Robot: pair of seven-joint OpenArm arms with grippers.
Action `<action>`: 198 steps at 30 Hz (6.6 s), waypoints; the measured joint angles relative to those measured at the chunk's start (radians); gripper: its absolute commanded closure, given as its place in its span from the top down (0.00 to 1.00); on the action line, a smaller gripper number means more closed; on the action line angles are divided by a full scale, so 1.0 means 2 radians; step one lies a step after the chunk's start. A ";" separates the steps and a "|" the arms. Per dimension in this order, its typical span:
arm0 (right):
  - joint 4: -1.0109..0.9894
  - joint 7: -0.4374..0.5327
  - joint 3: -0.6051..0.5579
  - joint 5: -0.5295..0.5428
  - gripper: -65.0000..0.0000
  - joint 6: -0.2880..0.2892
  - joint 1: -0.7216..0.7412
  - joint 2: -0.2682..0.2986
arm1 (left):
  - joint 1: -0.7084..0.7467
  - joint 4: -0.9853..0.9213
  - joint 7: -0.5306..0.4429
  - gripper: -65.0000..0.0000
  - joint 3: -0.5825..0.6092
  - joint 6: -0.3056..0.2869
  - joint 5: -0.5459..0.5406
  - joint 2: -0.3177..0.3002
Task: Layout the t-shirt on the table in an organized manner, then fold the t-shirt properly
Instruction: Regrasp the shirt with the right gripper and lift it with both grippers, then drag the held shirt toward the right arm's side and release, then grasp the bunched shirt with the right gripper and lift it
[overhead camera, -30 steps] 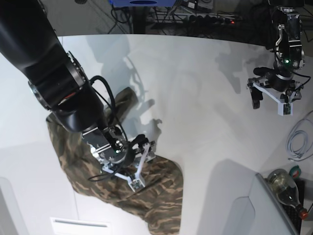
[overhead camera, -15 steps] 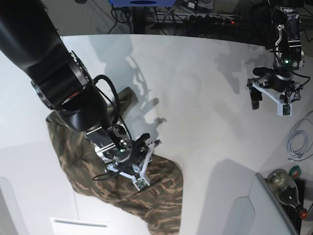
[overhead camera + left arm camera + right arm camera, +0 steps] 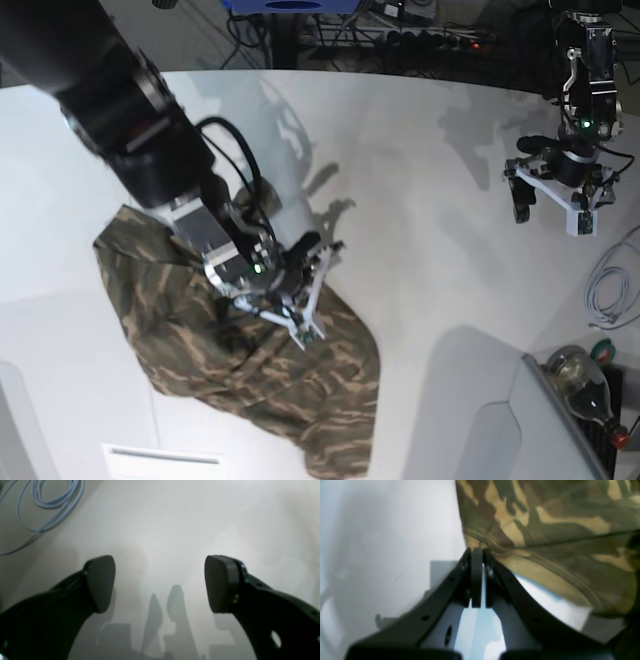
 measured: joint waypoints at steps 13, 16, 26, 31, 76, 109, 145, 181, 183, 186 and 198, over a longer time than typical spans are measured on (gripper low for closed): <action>0.343 -0.151 0.123 -0.002 0.01 0.002 -0.269 0.089 | -0.032 0.015 0.003 0.82 0.072 0.004 0.003 -0.002; 0.346 -0.149 0.173 -0.003 0.02 0.002 -0.293 0.091 | -0.072 0.022 0.003 0.82 0.129 -0.006 0.001 0.005; 0.506 -0.169 0.314 0.063 0.68 0.001 -0.371 0.066 | -0.201 -0.166 -0.001 0.82 0.209 0.006 0.003 0.043; 0.450 -0.168 0.340 0.208 0.80 -0.001 -0.376 0.062 | -0.185 -0.198 -0.006 0.82 0.230 0.005 0.002 0.020; 0.605 -0.425 0.472 0.246 0.01 0.003 -0.336 0.143 | -0.291 -0.184 0.126 0.83 0.245 0.005 0.000 0.217; 0.535 -0.217 0.417 -0.158 0.53 0.016 -0.299 0.163 | -0.004 0.049 0.120 0.82 -0.113 -0.144 0.001 0.045; 0.204 -0.176 0.196 -0.440 0.00 0.015 -0.157 -0.035 | 0.018 0.040 0.121 0.82 -0.208 -0.195 0.002 0.060; 0.623 -0.312 0.210 -0.175 0.66 0.143 -0.290 0.035 | -0.010 0.039 0.119 0.82 -0.151 -0.198 0.003 0.046; 0.605 -0.312 0.157 -0.192 0.66 0.127 -0.314 0.034 | -0.010 0.039 0.120 0.82 -0.179 -0.193 0.004 0.042; 0.562 -0.255 0.084 -0.234 0.67 0.034 -0.322 0.034 | -0.006 0.039 0.123 0.82 -0.213 -0.191 0.006 0.040; 0.431 -0.201 0.031 -0.242 0.26 -0.090 -0.270 0.034 | 0.004 0.039 0.121 0.82 -0.224 -0.197 0.004 0.042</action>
